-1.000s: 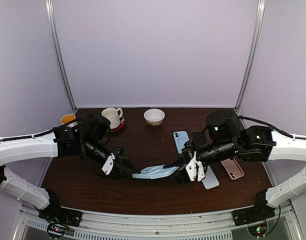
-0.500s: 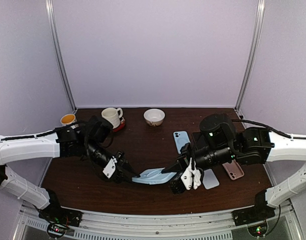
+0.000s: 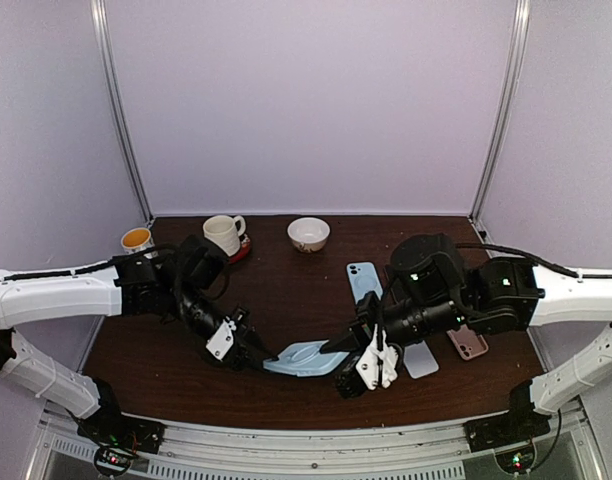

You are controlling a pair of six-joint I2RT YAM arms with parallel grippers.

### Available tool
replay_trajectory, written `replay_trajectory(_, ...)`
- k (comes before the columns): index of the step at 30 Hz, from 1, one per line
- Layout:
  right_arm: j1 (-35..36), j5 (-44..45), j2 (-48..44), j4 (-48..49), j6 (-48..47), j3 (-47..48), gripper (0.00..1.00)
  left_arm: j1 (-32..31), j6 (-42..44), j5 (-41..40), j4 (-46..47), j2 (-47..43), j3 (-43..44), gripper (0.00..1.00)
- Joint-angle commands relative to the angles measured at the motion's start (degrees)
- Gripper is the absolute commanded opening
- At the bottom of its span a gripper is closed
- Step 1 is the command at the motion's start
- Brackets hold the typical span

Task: Take the phone out of the phone case
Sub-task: Remove the top left corner of the phone from the phone case.

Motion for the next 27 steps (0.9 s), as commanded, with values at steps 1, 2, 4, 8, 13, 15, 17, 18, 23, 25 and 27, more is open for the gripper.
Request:
replay_trajectory(1, 1.1, 0.1, 0.4, 3.2, -2.8, 2.4, 0.00, -1.4, 0.7, 1.5, -0.6, 0.7, 2.1, 0.00)
replay_trajectory(2, 1.0, 0.2, 0.4, 3.2, -2.8, 2.3, 0.00, -1.4, 0.7, 1.5, -0.7, 0.8, 2.1, 0.00)
replay_trajectory(4, 1.2, 0.4, 0.3, 3.2, -2.7, 2.1, 0.00, -1.4, 0.9, 1.2, -0.7, 0.6, 2.1, 0.00)
replay_trajectory(8, 1.3, 0.5, 0.0, 4.0, -2.1, 1.4, 0.00, -1.3, 1.2, 1.2, -0.7, -0.2, 2.0, 0.00)
replay_trajectory(13, 1.4, 1.0, -1.1, 6.7, -0.3, -0.5, 0.00, -1.4, 1.4, 0.8, -0.7, -0.7, 2.1, 0.00)
replay_trajectory(15, 1.4, 1.4, -1.5, 8.2, 0.8, -1.4, 0.00, -1.4, 1.4, 0.4, -0.7, -1.2, 2.0, 0.09)
replay_trajectory(17, 1.3, 1.5, -1.9, 9.0, 1.8, -1.8, 0.00, -1.4, 1.3, -0.4, -0.8, -2.2, 1.9, 0.19)
replay_trajectory(18, 1.3, 1.6, -2.0, 9.2, 2.4, -1.7, 0.00, -1.4, 1.5, -0.7, -0.7, -2.8, 1.6, 0.23)
replay_trajectory(23, 1.4, 2.8, -4.0, 11.8, 5.6, -3.6, 0.00, -1.4, 1.1, -2.5, 0.6, -5.3, 0.4, 0.44)
replay_trajectory(25, 1.3, 3.5, -5.4, 14.3, 7.5, -6.0, 0.00, -1.4, 0.7, -2.9, 1.0, -5.8, 0.2, 0.49)
replay_trajectory(27, 1.3, 4.3, -6.8, 16.3, 9.6, -8.5, 0.00, -1.4, 0.0, -3.5, 1.7, -6.5, -0.2, 0.52)
